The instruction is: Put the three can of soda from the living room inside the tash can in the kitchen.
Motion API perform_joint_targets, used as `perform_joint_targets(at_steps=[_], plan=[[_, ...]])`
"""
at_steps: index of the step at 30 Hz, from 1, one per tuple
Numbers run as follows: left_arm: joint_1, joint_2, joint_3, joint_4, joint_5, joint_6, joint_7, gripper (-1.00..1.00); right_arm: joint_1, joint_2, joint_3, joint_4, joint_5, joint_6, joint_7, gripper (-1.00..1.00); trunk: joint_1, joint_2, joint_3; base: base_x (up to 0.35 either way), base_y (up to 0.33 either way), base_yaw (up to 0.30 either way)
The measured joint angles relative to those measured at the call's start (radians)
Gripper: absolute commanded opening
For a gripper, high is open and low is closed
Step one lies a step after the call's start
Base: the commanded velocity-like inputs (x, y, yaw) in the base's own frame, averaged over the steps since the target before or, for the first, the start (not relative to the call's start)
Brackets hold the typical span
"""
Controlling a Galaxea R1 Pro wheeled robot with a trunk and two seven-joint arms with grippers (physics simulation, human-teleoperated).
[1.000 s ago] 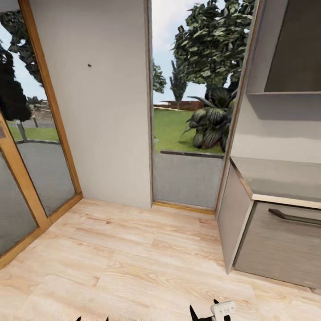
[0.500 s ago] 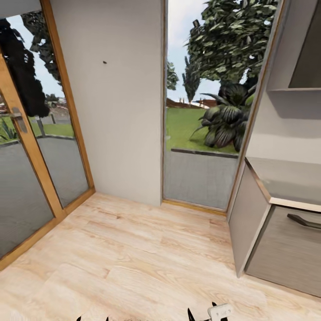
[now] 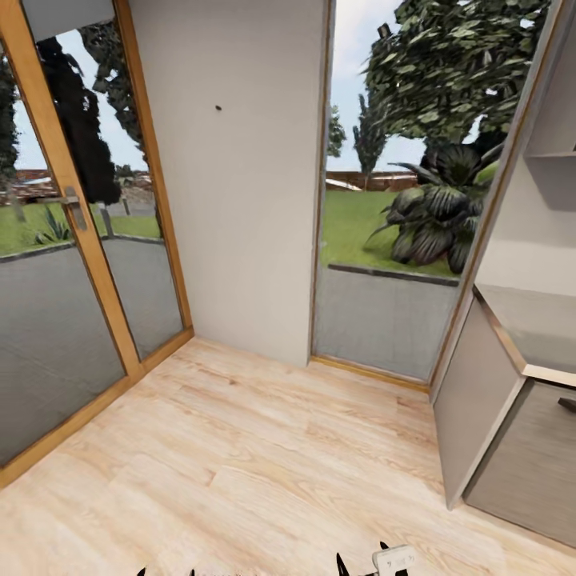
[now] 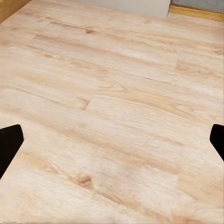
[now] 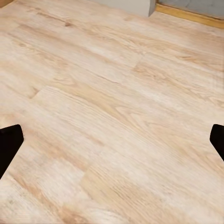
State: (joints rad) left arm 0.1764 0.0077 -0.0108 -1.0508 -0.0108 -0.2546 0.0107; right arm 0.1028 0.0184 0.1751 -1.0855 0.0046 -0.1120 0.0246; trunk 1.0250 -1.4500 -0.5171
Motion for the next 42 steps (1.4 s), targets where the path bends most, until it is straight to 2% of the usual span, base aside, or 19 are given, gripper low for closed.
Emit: perform_joint_targets(at_steps=[42], plan=[[0.000, 0.000, -0.001, -0.001, 0.000, 0.000, 0.000, 1.00, -0.002, 0.000, 0.003, 0.015, 0.000, 0.000, 0.000, 1.00, 0.000, 0.000, -0.031, 0.000, 0.000, 0.216]])
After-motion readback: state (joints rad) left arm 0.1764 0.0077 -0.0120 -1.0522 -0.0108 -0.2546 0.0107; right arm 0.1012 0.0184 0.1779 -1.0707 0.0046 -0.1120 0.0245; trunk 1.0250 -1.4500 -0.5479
